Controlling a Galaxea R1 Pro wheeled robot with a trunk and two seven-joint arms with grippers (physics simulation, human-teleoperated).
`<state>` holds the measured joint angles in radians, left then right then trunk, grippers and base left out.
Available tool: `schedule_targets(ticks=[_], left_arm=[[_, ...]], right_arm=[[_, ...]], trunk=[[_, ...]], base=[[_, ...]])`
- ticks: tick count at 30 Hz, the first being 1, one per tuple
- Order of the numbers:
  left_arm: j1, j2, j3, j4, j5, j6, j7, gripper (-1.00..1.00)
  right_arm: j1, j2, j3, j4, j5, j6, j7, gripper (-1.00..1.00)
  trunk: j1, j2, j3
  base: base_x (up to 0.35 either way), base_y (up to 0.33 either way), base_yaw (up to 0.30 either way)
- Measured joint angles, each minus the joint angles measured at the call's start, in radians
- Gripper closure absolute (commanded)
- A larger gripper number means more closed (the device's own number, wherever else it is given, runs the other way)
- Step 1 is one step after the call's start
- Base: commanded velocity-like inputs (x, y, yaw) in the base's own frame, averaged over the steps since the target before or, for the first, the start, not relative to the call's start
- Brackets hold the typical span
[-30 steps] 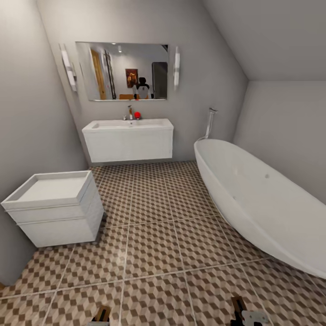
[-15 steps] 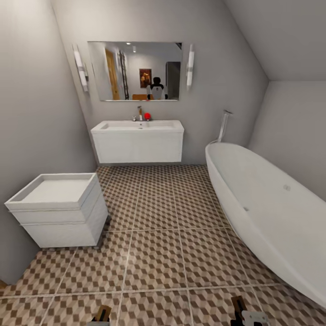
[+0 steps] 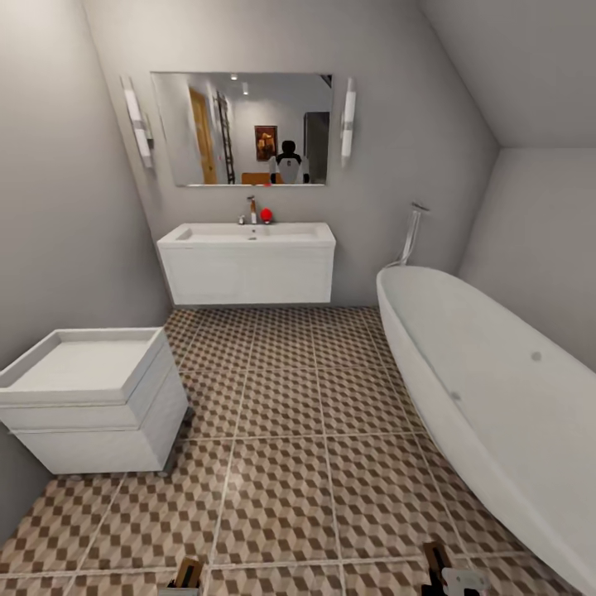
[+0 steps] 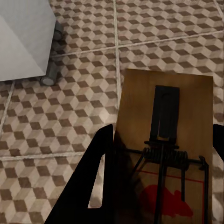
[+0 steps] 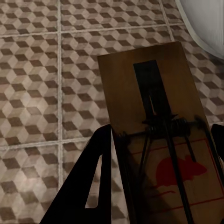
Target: Take the four mousetraps from the cabinet in the bathroom and place them on the bathroom floor. Make sure all four end up on the same floor surface, and ensure that at least two of them are either under or directly next to the same bathroom sink.
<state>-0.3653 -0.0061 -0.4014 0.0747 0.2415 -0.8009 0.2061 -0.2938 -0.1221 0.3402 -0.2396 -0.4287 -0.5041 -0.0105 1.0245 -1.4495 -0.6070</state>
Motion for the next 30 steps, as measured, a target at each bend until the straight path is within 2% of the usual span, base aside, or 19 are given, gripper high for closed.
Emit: schedule_targets(ticks=[30], left_arm=[[0.0,0.0,0.0,0.0,0.0,0.0,0.0,1.0]], right_arm=[[0.0,0.0,0.0,0.0,0.0,0.0,0.0,1.0]], trunk=[[0.0,0.0,0.0]], base=[[0.278,0.0,0.0]])
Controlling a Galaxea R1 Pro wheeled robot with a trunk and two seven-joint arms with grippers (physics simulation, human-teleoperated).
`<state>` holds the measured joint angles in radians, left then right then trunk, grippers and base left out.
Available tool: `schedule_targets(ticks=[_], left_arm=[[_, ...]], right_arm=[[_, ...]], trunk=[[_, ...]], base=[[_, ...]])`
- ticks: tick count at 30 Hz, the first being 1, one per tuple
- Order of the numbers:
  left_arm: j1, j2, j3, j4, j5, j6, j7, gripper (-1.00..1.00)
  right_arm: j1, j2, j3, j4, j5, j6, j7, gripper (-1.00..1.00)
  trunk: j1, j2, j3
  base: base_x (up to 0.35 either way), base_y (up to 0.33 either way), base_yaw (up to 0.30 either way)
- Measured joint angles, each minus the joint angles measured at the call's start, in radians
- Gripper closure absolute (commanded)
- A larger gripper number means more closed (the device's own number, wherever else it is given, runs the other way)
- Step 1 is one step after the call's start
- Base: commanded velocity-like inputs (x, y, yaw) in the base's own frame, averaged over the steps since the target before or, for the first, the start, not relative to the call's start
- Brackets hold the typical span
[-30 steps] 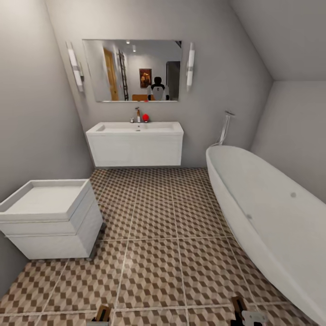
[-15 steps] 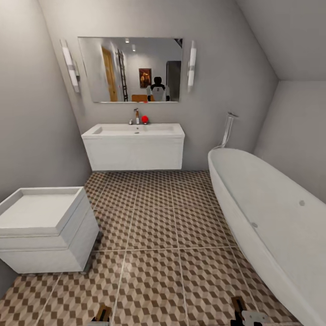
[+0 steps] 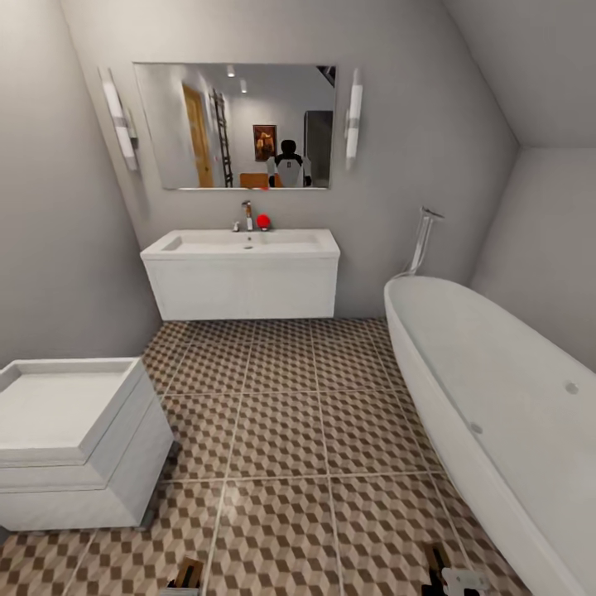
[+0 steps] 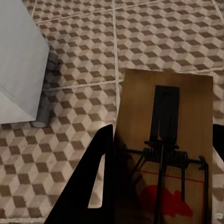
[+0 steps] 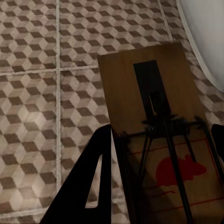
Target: Take the four mousetraps from the cabinet in the bathroom and place them on the bathroom floor. Make sure all four end up on the same floor surface, and ensure that at least two of them are either under or directly next to the same bathroom sink.
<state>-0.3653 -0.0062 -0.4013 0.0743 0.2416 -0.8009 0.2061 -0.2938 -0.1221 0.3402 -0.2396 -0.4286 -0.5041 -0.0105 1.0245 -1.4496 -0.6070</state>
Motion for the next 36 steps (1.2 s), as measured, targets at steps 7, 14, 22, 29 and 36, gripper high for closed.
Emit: schedule_targets(ticks=[7,14,22,29,36], left_arm=[[0.0,0.0,0.0,0.0,0.0,0.0,0.0,1.0],[0.0,0.0,0.0,0.0,0.0,0.0,0.0,1.0],[0.0,0.0,0.0,0.0,0.0,0.0,0.0,1.0],[0.0,-0.001,0.0,0.0,0.0,0.0,0.0,1.0],[0.0,0.0,0.0,0.0,0.0,0.0,0.0,1.0]], right_arm=[[0.0,0.0,0.0,0.0,0.0,0.0,0.0,1.0],[0.0,0.0,0.0,0.0,0.0,0.0,0.0,1.0],[0.0,0.0,0.0,0.0,0.0,0.0,0.0,1.0],[0.0,0.0,0.0,0.0,0.0,0.0,0.0,1.0],[0.0,0.0,0.0,0.0,0.0,0.0,0.0,1.0]], trunk=[[0.0,0.0,0.0],[0.0,0.0,0.0],[0.0,0.0,0.0],[0.0,0.0,0.0],[0.0,0.0,0.0]], base=[[0.28,0.0,0.0],[0.28,0.0,0.0],[0.28,0.0,0.0],[0.281,0.0,0.0],[0.285,0.0,0.0]])
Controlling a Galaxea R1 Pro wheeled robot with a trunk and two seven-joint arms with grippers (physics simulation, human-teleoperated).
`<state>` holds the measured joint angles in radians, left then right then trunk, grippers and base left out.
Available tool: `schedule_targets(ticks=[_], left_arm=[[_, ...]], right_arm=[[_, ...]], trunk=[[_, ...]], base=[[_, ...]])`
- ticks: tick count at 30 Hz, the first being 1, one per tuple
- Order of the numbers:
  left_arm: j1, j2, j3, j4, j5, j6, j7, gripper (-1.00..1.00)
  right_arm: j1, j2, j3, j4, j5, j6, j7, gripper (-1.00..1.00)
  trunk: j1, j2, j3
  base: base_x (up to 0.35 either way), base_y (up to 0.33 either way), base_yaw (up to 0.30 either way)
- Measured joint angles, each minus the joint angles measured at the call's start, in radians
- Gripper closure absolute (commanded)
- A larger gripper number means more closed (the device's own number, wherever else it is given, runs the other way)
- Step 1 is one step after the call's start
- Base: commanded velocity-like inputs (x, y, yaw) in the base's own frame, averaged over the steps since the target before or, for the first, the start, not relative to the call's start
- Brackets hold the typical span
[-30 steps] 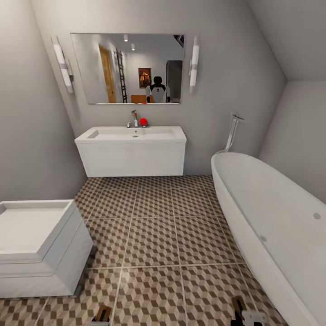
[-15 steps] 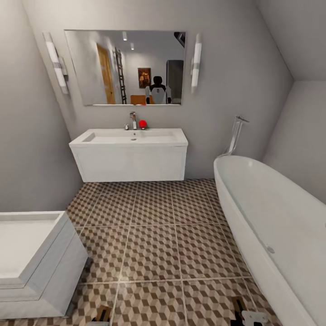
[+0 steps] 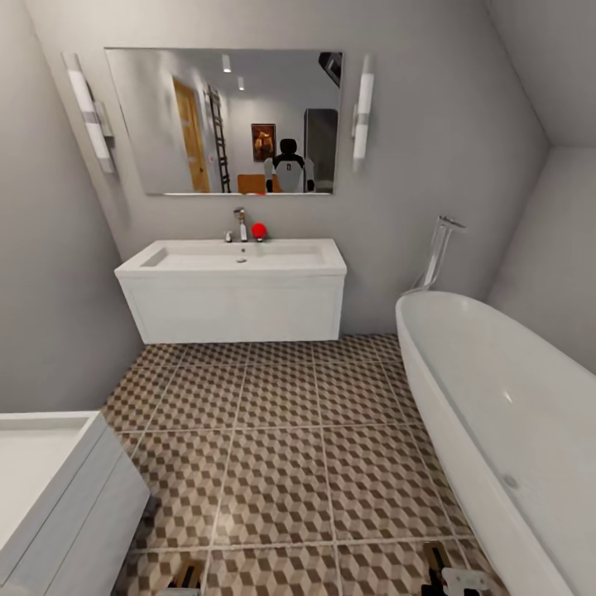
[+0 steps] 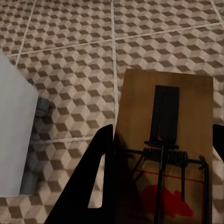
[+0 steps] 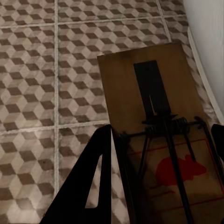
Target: Take the four mousetraps from the cabinet in the bathroom and place them on the bathroom floor. Make sure all four end up on the same floor surface, and ensure that at least two of them are either under or directly next to the same bathroom sink.
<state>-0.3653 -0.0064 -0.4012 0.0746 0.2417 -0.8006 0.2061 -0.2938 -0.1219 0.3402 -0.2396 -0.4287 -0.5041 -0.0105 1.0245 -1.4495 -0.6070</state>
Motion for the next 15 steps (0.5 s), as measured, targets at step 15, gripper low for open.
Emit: schedule_targets(ticks=[15], left_arm=[[0.0,0.0,0.0,0.0,0.0,0.0,0.0,1.0]], right_arm=[[0.0,0.0,0.0,0.0,0.0,0.0,0.0,1.0]], trunk=[[0.0,0.0,0.0]], base=[[0.286,0.0,0.0]])
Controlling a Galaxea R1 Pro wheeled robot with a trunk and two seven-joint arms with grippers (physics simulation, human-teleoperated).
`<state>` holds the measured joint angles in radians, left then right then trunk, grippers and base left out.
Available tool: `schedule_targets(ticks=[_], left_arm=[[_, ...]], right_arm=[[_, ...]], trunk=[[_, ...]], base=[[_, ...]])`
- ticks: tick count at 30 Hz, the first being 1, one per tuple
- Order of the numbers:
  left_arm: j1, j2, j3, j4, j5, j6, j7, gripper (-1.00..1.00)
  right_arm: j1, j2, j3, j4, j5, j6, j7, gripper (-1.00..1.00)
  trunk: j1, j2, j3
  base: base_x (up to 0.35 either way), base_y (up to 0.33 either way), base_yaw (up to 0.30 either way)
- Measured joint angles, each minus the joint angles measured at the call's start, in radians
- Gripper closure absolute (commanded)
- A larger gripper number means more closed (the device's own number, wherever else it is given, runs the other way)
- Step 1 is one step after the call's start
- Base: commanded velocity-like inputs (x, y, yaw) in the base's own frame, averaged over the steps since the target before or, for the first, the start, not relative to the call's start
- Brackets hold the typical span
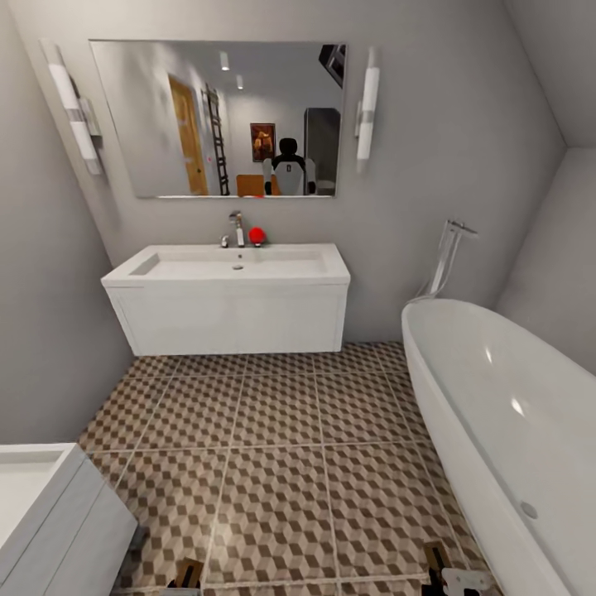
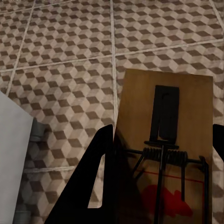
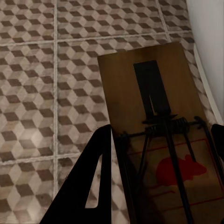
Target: Take the four mousetraps from the cabinet in the bathroom and place them on the bathroom floor. Make sure all four end up on the same floor surface, and ensure that at least two of them are either under or directly next to the same bathroom sink.
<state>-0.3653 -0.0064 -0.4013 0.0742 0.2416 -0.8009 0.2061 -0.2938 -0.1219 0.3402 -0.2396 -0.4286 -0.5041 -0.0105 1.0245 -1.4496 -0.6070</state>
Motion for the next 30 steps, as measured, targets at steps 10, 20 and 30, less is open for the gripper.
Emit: schedule_targets(ticks=[10,20,30], left_arm=[[0.0,0.0,0.0,0.0,0.0,0.0,0.0,1.0],[0.0,0.0,0.0,0.0,0.0,0.0,0.0,1.0],[0.0,0.001,0.0,0.0,0.0,0.0,0.0,1.0]], right_arm=[[0.0,0.0,0.0,0.0,0.0,0.0,0.0,1.0],[0.0,0.0,0.0,0.0,0.0,0.0,0.0,1.0],[0.0,0.0,0.0,0.0,0.0,0.0,0.0,1.0]], trunk=[[0.0,0.0,0.0],[0.0,0.0,0.0],[0.0,0.0,0.0]], base=[[0.286,0.0,0.0],[0.287,0.0,0.0],[0.287,0.0,0.0]])
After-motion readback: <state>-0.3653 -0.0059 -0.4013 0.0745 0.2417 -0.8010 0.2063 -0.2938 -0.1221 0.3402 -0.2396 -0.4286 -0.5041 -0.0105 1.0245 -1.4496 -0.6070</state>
